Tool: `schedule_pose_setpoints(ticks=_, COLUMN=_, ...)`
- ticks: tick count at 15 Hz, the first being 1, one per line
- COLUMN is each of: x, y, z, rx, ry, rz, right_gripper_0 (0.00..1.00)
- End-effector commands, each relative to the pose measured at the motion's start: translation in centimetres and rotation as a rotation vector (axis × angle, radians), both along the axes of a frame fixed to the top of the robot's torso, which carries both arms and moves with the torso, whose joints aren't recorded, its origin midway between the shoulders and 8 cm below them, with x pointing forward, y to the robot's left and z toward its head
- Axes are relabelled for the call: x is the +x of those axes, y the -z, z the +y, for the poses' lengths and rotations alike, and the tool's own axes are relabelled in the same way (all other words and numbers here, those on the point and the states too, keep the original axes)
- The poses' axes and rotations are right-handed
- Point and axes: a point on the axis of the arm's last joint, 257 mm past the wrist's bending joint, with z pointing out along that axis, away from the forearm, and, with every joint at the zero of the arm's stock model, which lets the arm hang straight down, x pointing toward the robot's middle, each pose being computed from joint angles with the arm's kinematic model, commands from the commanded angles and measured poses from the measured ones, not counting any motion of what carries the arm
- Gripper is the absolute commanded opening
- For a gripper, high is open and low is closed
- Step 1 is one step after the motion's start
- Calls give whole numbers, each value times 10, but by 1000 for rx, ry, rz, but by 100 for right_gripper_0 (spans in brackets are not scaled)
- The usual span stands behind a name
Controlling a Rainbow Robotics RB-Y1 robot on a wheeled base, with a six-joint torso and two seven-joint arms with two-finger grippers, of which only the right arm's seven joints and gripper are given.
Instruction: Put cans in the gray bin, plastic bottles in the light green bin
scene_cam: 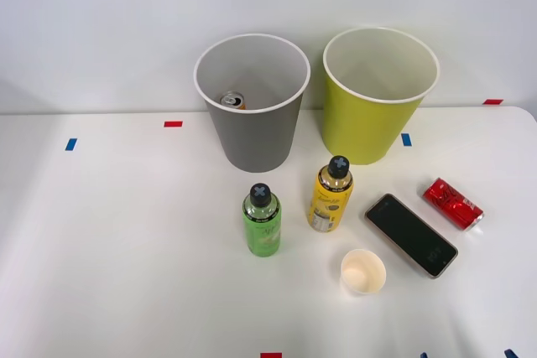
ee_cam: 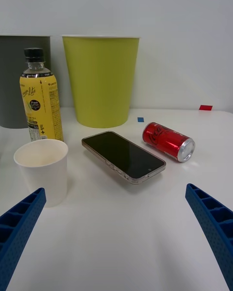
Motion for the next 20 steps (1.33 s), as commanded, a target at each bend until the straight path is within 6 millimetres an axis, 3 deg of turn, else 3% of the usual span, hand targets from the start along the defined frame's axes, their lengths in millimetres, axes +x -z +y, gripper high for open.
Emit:
schedule_pose_setpoints(ticks=1, x=0, y=0, z=0, rx=0, ry=0, rz=0, right_gripper_0=100)
schedule_pose_setpoints(ticks=15, x=0, y=0, z=0, rx=0, ry=0, rz=0, right_gripper_0=100)
schedule_pose_setpoints(ticks=16, x=3, y=12, z=-2, rx=-1, ry=8, rz=23, right_gripper_0=100)
schedule_pose_setpoints(ticks=20, x=21, y=-6, z=-10, rx=-28, ry=2, rz=11, right_gripper_0=100)
